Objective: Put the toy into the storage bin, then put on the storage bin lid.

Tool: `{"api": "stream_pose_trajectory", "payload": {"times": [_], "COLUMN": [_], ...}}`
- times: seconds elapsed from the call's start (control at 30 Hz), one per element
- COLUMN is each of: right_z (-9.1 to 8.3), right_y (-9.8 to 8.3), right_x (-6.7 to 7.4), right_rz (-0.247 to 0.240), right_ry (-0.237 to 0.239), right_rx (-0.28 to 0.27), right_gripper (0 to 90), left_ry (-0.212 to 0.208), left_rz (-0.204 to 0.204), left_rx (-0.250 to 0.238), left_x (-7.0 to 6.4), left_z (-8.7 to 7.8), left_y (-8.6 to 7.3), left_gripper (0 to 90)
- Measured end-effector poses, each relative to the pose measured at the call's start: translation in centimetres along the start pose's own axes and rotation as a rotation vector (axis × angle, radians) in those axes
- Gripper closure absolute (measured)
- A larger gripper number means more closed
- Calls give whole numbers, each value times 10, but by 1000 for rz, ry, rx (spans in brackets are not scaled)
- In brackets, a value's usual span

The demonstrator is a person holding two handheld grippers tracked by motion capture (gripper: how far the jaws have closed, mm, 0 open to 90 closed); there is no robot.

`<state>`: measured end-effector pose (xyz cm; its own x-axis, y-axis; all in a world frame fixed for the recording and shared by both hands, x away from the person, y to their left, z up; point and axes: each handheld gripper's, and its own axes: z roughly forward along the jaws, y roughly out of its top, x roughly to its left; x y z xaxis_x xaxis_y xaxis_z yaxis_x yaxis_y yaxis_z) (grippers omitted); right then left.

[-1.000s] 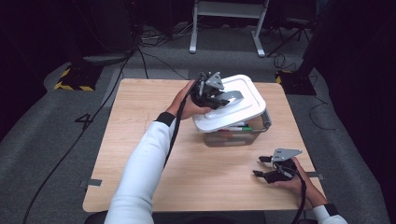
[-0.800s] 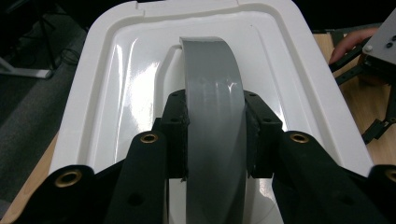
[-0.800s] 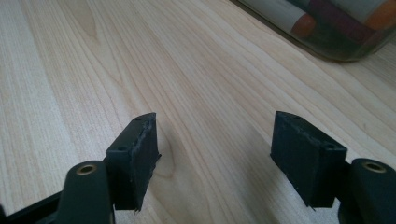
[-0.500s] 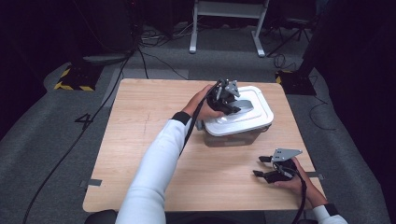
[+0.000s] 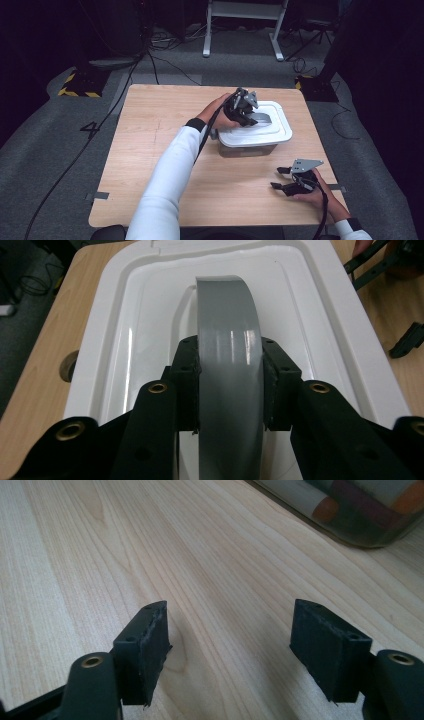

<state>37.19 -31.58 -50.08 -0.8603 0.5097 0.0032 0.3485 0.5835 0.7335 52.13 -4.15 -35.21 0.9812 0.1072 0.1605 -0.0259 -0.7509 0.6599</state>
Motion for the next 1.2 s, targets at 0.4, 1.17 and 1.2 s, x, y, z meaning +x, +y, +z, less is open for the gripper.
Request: {"api": "stream_pose_trajectory", "payload": {"times": [0.4, 1.17, 1.2], "right_z": [0, 2, 2], "right_y": [0, 0, 0], "right_x": [0, -1, -1], "right_rz": [-2, -4, -4], "right_ry": [1, 4, 4], "right_rx": [-3, -9, -9], "right_gripper": [314, 312, 312], "left_ry": [83, 365, 366], "left_rz": [-89, -222, -235], "left_rx": [-57, -189, -197], "left_x": [5, -36, -38], "left_z": [-13, -111, -116], "left_y": [-12, -67, -73], "left_gripper": [501, 160, 160]}}
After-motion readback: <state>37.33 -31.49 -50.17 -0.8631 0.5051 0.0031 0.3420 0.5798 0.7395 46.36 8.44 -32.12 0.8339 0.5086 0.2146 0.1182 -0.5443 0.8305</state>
